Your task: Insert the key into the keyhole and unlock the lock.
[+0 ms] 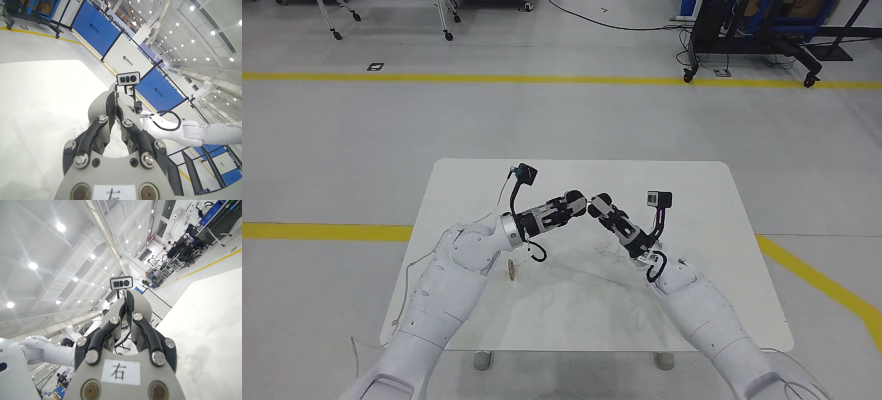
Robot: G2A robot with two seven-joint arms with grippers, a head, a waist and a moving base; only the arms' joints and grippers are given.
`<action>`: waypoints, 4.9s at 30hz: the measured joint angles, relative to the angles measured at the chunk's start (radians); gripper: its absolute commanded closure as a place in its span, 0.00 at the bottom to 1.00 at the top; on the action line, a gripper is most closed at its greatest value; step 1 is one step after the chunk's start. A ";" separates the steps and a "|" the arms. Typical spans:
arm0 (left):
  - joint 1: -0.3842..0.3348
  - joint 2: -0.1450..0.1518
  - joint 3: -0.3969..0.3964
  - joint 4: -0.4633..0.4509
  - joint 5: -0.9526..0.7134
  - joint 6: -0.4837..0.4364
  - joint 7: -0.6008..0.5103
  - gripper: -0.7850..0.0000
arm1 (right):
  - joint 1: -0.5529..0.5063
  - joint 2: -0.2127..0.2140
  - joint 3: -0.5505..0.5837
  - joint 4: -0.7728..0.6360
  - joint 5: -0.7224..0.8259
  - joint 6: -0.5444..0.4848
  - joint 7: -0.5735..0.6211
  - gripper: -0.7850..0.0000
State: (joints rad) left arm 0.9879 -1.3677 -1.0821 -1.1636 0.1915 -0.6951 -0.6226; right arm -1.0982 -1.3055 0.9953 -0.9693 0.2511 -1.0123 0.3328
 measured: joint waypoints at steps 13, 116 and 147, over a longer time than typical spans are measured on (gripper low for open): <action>-0.013 0.005 0.023 0.011 -0.015 -0.002 -0.019 1.00 | -0.007 -0.011 0.028 -0.001 -0.004 0.000 0.020 1.00; -0.015 0.086 0.073 -0.051 0.186 -0.151 0.080 0.00 | -0.132 0.261 0.228 -0.408 -0.476 0.000 0.348 1.00; 0.377 0.218 -0.170 -0.755 0.846 0.601 -0.760 0.00 | -0.131 0.261 0.228 -0.408 -0.476 0.000 0.348 1.00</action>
State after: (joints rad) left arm 1.3653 -1.1497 -1.2521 -1.9183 1.0373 -0.0938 -1.3825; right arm -1.2295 -1.0443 1.2235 -1.3775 -0.2248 -1.0123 0.6810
